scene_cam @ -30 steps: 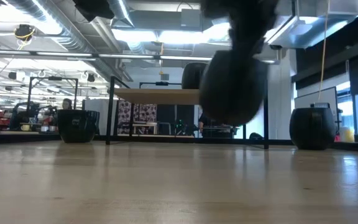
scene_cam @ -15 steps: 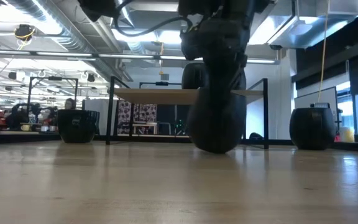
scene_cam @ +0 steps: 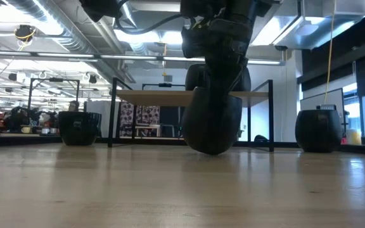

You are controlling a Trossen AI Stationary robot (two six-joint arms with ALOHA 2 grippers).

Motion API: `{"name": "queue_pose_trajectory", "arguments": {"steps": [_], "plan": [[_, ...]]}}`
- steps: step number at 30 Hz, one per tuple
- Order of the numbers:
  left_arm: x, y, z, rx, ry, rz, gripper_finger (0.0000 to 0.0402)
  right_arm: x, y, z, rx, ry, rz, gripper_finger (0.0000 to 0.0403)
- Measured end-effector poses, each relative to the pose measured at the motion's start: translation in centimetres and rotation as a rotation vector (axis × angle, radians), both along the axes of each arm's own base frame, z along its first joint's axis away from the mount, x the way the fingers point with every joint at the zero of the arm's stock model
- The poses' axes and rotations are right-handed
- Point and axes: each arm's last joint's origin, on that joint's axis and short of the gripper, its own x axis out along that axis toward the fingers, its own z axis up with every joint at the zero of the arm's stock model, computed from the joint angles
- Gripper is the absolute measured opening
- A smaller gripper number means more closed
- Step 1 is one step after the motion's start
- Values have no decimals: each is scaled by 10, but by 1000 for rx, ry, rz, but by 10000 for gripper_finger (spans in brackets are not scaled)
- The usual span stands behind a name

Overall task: Place coffee mugs
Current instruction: Put the bottom black cup on the shelf

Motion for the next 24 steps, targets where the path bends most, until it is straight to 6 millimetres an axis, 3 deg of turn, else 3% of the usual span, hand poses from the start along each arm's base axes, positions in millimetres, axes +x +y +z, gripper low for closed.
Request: {"name": "queue_pose_trajectory", "arguments": {"steps": [8, 12, 18, 24], "plan": [[0, 0, 0, 0, 0, 0, 116, 0, 0, 0, 2, -2, -12, 2], [0, 0, 0, 0, 0, 0, 116, -1, -1, 14, -16, 39, 7, 1], [0, 0, 0, 0, 0, 0, 116, 6, -2, 53, -70, -12, 16, 1], [0, 0, 0, 0, 0, 0, 116, 7, -3, 106, -77, -87, 10, 1]]}}
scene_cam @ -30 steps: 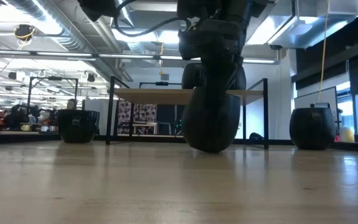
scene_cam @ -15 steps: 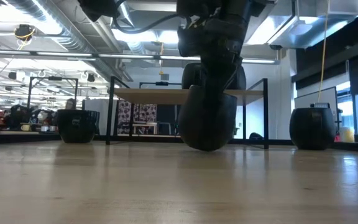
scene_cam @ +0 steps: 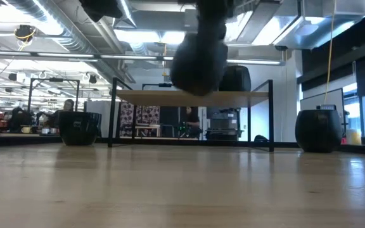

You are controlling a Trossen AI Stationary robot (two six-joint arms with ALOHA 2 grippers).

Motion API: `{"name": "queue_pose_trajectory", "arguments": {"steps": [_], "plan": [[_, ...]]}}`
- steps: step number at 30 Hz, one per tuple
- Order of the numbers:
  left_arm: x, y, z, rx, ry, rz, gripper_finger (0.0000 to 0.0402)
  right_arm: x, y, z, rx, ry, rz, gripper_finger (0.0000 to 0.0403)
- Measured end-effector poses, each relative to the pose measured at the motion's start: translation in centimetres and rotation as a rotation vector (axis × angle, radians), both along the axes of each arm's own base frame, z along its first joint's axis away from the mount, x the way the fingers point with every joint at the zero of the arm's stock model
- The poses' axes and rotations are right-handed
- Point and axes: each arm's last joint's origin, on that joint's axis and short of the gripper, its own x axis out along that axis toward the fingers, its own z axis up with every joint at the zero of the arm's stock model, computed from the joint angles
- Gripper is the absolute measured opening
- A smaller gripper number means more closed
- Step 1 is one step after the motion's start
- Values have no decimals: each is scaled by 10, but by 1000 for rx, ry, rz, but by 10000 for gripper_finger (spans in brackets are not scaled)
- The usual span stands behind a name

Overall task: Place coffee mugs
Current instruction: Put the bottom black cup on the shelf

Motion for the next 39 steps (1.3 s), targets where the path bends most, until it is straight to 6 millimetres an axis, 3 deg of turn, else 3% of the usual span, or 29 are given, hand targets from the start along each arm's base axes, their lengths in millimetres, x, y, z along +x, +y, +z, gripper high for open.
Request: {"name": "queue_pose_trajectory", "arguments": {"steps": [6, 10, 24, 39], "plan": [[0, 0, 0, 0, 0, 0, 116, -1, -6, 43, -33, -120, -37, 1], [0, 0, 0, 0, 0, 0, 116, -1, -12, 57, -65, -181, -65, 1], [0, 0, 0, 0, 0, 0, 116, 8, -42, 66, -141, -305, -78, 1], [0, 0, 0, 0, 0, 0, 116, 9, -46, 67, -198, -316, 4, 1]]}}
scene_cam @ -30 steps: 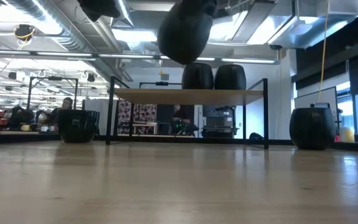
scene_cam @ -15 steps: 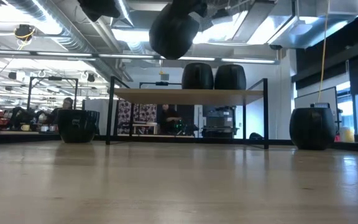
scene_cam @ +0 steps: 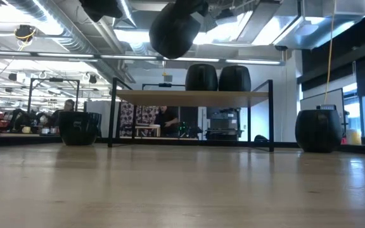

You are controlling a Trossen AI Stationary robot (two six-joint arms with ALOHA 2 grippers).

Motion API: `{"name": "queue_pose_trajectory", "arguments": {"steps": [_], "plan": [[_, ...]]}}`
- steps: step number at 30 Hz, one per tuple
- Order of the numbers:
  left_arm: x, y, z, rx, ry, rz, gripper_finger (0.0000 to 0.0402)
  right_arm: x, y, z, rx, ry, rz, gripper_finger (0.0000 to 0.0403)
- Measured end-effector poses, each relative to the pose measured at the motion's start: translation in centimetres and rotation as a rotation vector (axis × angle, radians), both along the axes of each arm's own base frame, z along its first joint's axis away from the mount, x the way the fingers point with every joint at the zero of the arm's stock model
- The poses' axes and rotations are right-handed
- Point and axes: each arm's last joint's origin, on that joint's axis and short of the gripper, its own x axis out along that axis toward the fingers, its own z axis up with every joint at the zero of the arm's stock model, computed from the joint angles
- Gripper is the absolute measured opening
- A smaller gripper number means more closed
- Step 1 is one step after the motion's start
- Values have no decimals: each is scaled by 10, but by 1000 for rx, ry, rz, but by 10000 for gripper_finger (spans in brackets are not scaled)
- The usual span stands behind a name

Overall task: Place coffee mugs
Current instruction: Put the bottom black cup on the shelf

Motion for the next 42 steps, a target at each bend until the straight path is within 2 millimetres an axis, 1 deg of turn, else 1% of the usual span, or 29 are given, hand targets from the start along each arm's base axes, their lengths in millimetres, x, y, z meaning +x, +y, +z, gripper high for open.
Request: {"name": "queue_pose_trajectory", "arguments": {"steps": [7, 9, 17, 20, 23, 27, 33, 37, 39, 42], "plan": [[0, 0, 0, 0, 0, 0, 116, 0, -1, 0, -13, 3, -31, 1], [0, 0, 0, 0, 0, 0, 116, 0, 0, 0, 5, 5, 0, 1], [0, 0, 0, 0, 0, 0, 116, -2, 2, -2, 51, 25, 11, 1], [0, 0, 0, 0, 0, 0, 116, -4, 8, -4, 113, 56, 21, 1], [0, 0, 0, 0, 0, 0, 116, -7, 19, -9, 158, 105, 39, 1], [1, 0, 1, -3, -13, 0, 116, -6, 36, -31, 218, 182, 40, 1], [1, 0, 2, -5, -21, 0, 116, -2, 56, -79, 293, 268, 12, 1], [2, -1, 3, -10, -39, -1, 116, 0, 60, -109, 353, 276, -23, 1], [2, 0, 3, -8, -39, 2, 116, 6, 60, -122, 381, 271, -35, 1], [2, 0, 3, -6, -43, 14, 116, 14, 60, -143, 389, 320, -43, 1]]}}
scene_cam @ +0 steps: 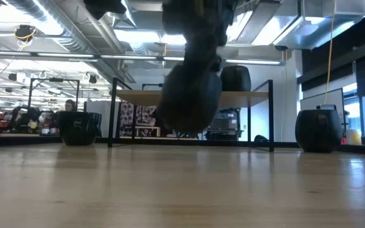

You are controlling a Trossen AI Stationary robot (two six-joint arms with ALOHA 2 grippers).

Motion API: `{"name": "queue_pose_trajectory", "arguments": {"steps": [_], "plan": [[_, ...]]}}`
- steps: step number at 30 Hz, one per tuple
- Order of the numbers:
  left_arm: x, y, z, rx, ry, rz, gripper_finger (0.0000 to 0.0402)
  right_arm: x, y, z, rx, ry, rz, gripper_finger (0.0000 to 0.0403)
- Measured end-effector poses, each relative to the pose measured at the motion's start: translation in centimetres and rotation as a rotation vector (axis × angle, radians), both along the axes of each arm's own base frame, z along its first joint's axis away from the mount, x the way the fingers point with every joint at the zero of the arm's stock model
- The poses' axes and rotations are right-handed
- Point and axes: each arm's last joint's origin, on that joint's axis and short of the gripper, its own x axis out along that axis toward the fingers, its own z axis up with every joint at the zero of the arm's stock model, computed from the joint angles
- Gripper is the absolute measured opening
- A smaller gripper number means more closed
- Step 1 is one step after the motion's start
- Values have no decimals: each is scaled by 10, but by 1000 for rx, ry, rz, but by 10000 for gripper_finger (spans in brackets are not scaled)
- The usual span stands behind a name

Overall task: Place coffee mugs
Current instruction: Put the bottom black cup on the shelf

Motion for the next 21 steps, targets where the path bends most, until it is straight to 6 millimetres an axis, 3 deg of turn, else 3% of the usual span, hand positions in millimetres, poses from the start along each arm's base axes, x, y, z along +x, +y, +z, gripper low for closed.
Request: {"name": "queue_pose_trajectory", "arguments": {"steps": [4, 10, 21], "plan": [[2, 0, -1, -6, 7, 5, 116, 11, -2, -17, 30, 36, 0, 1], [4, -3, -7, -58, 44, 21, 116, 18, -5, -28, 47, 53, -9, 11], [4, -6, -9, -63, 57, 14, 116, 23, -9, -25, 70, 14, -56, 109]]}}
